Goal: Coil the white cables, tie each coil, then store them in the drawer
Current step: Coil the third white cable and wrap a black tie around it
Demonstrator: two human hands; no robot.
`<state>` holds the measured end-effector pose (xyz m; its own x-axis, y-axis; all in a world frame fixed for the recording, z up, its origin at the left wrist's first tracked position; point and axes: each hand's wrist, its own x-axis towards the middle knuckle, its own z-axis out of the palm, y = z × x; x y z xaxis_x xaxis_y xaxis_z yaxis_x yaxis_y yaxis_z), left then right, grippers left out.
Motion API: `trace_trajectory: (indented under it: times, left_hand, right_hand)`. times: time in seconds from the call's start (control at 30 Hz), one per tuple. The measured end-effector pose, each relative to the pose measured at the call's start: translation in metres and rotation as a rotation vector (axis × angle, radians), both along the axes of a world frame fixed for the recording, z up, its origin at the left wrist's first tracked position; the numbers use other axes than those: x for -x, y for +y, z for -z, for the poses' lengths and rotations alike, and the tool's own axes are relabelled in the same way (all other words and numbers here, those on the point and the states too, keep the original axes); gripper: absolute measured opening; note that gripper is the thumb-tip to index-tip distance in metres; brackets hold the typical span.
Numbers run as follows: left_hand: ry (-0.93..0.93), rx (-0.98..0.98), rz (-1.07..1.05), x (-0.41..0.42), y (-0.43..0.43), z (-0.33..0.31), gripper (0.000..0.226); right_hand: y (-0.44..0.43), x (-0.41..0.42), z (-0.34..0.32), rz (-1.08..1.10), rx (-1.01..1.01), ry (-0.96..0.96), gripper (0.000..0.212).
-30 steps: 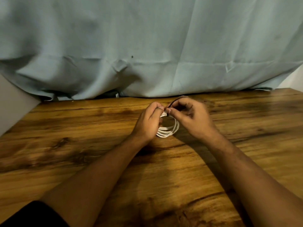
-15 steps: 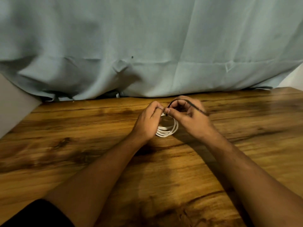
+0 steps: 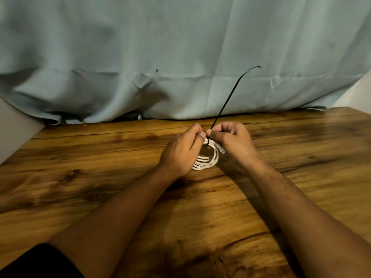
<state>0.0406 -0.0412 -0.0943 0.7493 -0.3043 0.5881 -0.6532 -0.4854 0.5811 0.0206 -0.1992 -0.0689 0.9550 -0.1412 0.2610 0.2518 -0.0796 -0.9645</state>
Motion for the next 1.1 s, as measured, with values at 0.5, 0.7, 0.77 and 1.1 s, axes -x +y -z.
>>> trace_trajectory:
  times: [0.5, 0.7, 0.77, 1.1]
  left_hand:
    - [-0.092, -0.001, 0.003, 0.005, 0.001, 0.001, 0.021]
    - [-0.060, 0.032, 0.026, 0.000, 0.001, 0.005, 0.022]
    - [-0.031, 0.059, 0.023, -0.003, 0.002, 0.006, 0.022]
    - [0.171, 0.197, 0.130, -0.012, 0.006, 0.010, 0.018]
  right_hand:
    - [-0.006, 0.001, -0.002, -0.164, -0.255, 0.133, 0.015]
    - [-0.008, -0.003, 0.002, -0.184, -0.177, 0.107, 0.004]
    - [-0.006, -0.004, 0.004, -0.166, -0.087, 0.081, 0.009]
    - [-0.008, -0.008, 0.017, -0.344, -0.018, 0.119, 0.020]
